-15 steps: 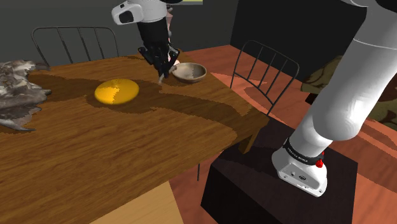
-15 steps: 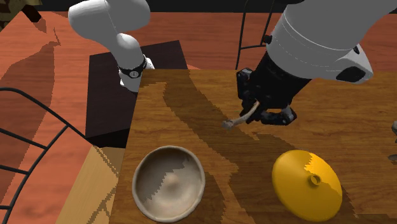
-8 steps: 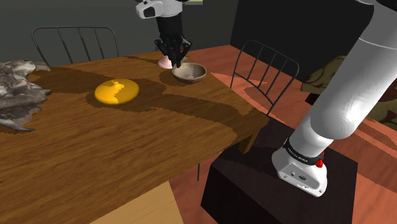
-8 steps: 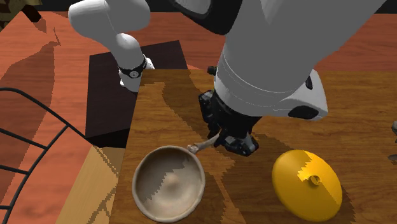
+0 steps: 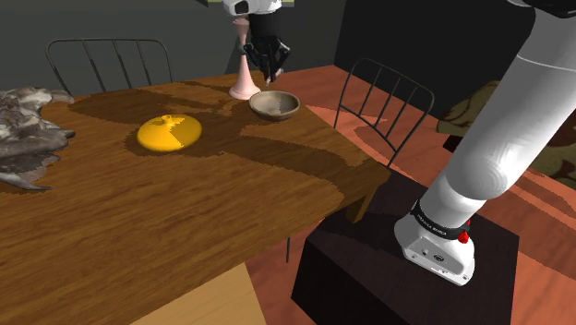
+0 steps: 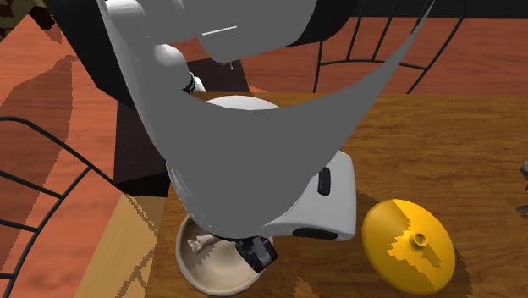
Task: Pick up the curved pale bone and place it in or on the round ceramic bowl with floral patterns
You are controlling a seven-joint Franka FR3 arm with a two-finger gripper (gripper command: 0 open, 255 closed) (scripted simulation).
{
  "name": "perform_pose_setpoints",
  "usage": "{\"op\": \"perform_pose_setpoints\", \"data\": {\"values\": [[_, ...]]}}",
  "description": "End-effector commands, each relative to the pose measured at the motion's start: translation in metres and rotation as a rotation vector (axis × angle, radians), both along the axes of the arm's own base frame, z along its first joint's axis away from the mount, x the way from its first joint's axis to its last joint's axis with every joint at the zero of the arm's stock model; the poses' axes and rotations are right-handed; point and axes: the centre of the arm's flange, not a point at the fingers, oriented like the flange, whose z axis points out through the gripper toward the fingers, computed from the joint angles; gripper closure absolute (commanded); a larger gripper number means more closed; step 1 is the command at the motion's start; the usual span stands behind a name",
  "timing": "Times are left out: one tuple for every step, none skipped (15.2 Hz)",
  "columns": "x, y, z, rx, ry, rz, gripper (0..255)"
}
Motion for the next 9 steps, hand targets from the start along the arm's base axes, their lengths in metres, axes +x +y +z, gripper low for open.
{"op": "perform_pose_setpoints", "data": {"values": [[0.006,-0.015,-0.005,0.0,0.0,0.002,255],[0.006,-0.015,-0.01,0.0,0.0,0.002,255],[0.006,-0.015,-0.015,0.0,0.0,0.002,255],[0.006,-0.015,-0.021,0.0,0.0,0.002,255],[0.006,-0.015,-0.026,0.0,0.0,0.002,255],[0.006,-0.015,-0.031,0.0,0.0,0.002,255],[0.006,-0.015,-0.036,0.0,0.0,0.002,255],[0.006,-0.015,-0.042,0.0,0.0,0.002,255],[0.006,-0.015,-0.047,0.0,0.0,0.002,255]]}}
